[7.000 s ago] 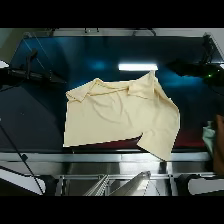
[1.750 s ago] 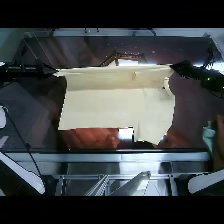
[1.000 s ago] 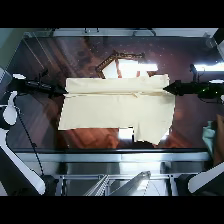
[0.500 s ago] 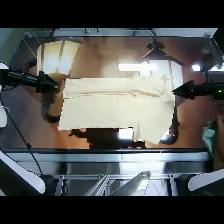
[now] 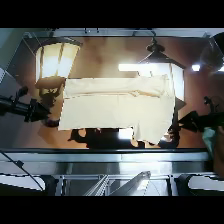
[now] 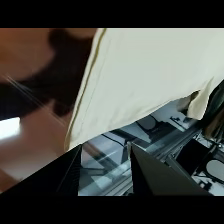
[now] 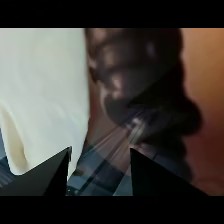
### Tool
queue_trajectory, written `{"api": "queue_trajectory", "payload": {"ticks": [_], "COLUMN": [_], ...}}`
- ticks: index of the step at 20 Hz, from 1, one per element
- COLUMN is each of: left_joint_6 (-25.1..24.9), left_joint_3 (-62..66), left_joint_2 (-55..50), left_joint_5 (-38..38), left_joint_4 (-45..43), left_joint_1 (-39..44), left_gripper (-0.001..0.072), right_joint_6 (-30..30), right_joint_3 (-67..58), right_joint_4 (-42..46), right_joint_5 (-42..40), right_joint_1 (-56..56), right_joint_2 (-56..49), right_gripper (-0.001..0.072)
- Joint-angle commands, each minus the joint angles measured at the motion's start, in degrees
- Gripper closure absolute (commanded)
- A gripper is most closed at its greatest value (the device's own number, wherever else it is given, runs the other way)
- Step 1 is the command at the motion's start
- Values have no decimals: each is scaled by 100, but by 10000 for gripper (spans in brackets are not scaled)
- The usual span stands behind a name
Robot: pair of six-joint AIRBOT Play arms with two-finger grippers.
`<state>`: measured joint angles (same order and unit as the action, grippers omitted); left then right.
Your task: Fold the shirts.
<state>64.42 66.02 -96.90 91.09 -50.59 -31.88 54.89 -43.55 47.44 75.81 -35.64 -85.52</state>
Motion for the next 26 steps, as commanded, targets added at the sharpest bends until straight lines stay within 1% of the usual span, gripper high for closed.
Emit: {"api": "queue_trajectory", "payload": {"ticks": [1, 4, 7, 10, 13, 14, 16, 20, 21, 22, 24, 26], "left_joint_6": [-57, -59, -55, -52, -55, -52, -55, -57, -61, -122, -166, -260], "left_joint_3": [-966, -1311, -1467, -1523, -1436, -1381, -1187, -872, -872, -872, -872, -872], "left_joint_2": [221, 221, 221, 221, 221, 221, 221, 286, 378, 503, 730, 855], "left_joint_5": [-136, -341, -863, -1384, -1615, -1587, -1209, 48, 199, 162, -278, -765], "left_joint_4": [-94, -90, -85, -90, -87, -90, -96, -105, -127, -234, -396, -367], "left_joint_1": [-101, 87, 417, 763, 962, 979, 898, 334, 177, 13, -254, -337], "left_gripper": [392, 392, 392, 392, 393, 393, 392, 393, 393, 393, 392, 392], "right_joint_6": [-197, -256, -262, -310, -374, -372, -393, -415, -437, -490, -542, -542], "right_joint_3": [1086, 1296, 1296, 1296, 1296, 1296, 1296, 1296, 1296, 1296, 1296, 1296], "right_joint_4": [-557, -1115, -1502, -1561, -1556, -1556, -1556, -1556, -1556, -1558, -1561, -1561], "right_joint_5": [-640, -1060, -1246, -1209, -1078, -1038, -984, -988, -994, -1001, -1003, -1003], "right_joint_1": [369, 1108, 1550, 1635, 1635, 1633, 1633, 1631, 1631, 1633, 1633, 1633], "right_joint_2": [120, 120, 120, 122, 122, 122, 122, 122, 122, 122, 122, 122], "right_gripper": [286, 287, 289, 290, 290, 290, 290, 293, 314, 382, 372, 372]}}
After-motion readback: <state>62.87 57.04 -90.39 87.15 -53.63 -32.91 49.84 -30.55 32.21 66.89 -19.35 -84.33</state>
